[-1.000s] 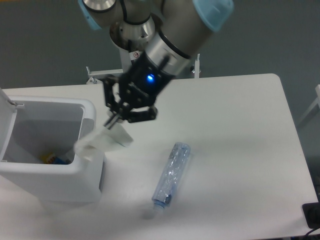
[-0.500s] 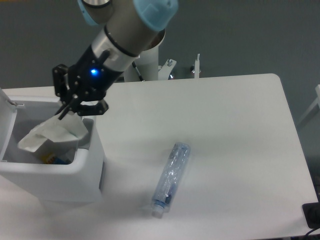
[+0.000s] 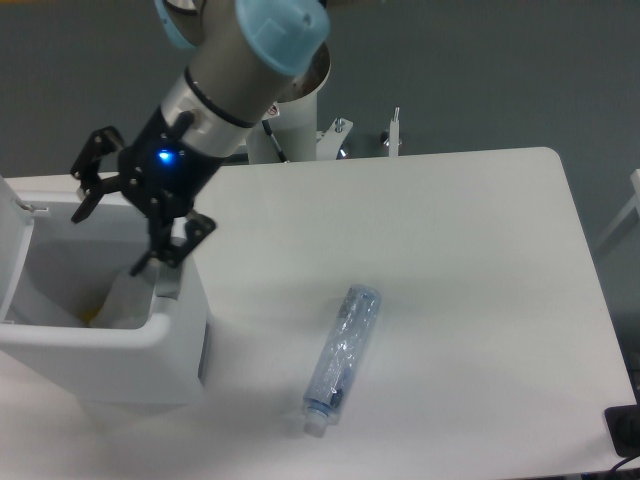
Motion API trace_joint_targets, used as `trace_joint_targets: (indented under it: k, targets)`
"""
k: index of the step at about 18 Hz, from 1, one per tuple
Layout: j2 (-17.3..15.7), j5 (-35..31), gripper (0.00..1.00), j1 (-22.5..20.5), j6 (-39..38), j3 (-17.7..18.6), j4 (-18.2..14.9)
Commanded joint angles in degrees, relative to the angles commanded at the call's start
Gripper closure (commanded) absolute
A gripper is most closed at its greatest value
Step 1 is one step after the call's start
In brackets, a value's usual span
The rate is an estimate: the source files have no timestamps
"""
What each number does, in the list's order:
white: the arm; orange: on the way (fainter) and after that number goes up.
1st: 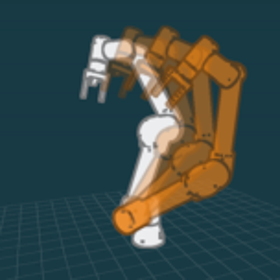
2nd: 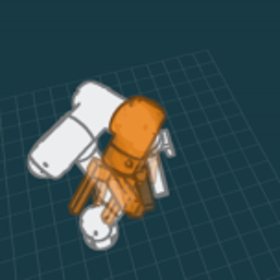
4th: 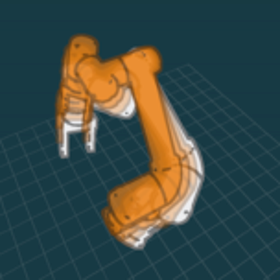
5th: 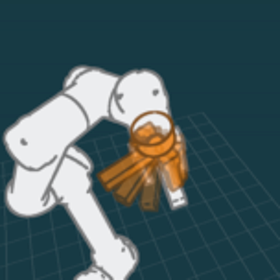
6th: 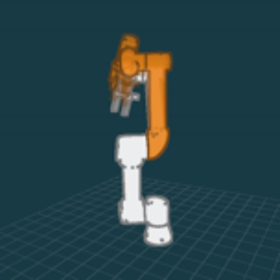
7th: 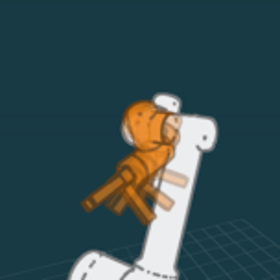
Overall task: Place the trash in the trash can
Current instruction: 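Move the gripper to the clear water bottle and lower over it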
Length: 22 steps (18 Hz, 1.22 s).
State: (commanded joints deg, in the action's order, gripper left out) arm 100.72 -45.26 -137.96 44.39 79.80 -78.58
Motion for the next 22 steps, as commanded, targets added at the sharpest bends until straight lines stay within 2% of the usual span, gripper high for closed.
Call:
trace_joint_targets:
  k: [3,7,8,11,15,17,22]
  targets:
    - [4.7,-1.5,0.00,-5.4,-1.1,-0.3,3.2]
    - [10.9,-8.9,0.00,-7.1,-2.5,-1.3,4.4]
    - [13.1,-12.4,0.00,-7.1,-2.5,-1.6,4.4]
    - [16.7,-18.7,0.00,-6.9,-2.7,-2.2,4.4]
    - [22.7,-22.8,0.00,-6.2,-6.1,-6.1,4.5]
    - [25.0,-25.6,0.00,-4.5,-6.3,-8.1,4.4]
    - [29.2,-29.8,0.00,-1.6,-8.4,-8.6,4.6]
